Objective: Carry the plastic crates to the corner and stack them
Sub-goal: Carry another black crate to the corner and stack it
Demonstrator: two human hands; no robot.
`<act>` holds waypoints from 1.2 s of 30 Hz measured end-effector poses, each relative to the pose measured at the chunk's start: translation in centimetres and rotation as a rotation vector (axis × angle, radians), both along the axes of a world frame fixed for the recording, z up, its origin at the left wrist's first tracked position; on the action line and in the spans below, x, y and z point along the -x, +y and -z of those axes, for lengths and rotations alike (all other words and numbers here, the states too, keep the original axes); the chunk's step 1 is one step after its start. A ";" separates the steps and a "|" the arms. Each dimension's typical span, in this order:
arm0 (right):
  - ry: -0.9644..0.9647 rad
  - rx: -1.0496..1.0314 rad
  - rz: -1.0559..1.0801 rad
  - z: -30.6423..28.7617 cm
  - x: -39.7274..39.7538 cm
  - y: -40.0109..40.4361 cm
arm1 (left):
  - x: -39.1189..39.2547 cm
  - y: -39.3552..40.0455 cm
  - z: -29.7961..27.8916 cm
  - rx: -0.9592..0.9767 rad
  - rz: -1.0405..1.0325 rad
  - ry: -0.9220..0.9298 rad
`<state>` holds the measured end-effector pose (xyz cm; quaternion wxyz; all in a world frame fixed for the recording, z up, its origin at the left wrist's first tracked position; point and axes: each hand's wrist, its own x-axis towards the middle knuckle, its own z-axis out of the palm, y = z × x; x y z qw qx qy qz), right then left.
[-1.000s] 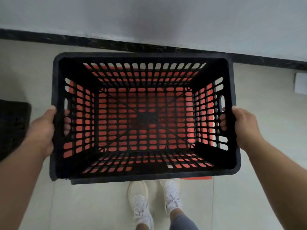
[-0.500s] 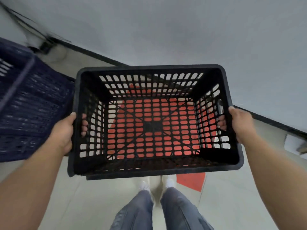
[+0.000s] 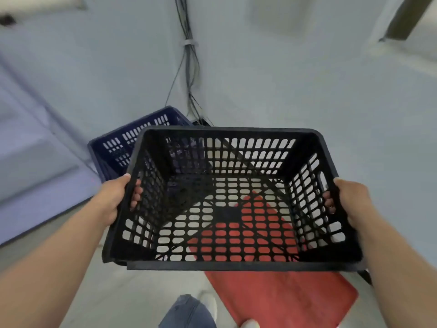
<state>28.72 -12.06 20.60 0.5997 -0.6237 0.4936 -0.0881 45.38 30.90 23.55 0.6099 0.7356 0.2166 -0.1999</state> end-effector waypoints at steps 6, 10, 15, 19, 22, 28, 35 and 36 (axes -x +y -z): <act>-0.039 0.084 -0.212 -5.8 -9.2 2.8 | -1.1 5.6 -5.1 0.044 -0.174 -0.060; -0.056 0.103 -0.302 -7.5 -15.6 5.5 | -3.5 9.0 -6.8 0.035 -0.266 -0.084; -0.064 0.122 -0.386 -8.9 -23.6 9.4 | -7.9 12.8 -7.6 0.029 -0.358 -0.079; -0.082 0.139 -0.431 -10.0 -29.9 12.4 | -11.8 15.8 -7.6 0.053 -0.394 -0.069; -0.088 0.156 -0.448 -10.8 -34.2 14.6 | -15.1 17.8 -7.7 0.060 -0.417 -0.072; -0.111 0.161 -0.482 -10.9 -42.5 17.7 | -21.2 20.4 -7.3 0.090 -0.439 -0.072; -0.126 0.153 -0.563 -10.3 -51.4 18.9 | -26.9 20.8 -5.8 0.054 -0.500 -0.050; -0.120 0.152 -0.573 -10.2 -52.6 18.8 | -27.6 20.5 -5.6 0.048 -0.515 -0.053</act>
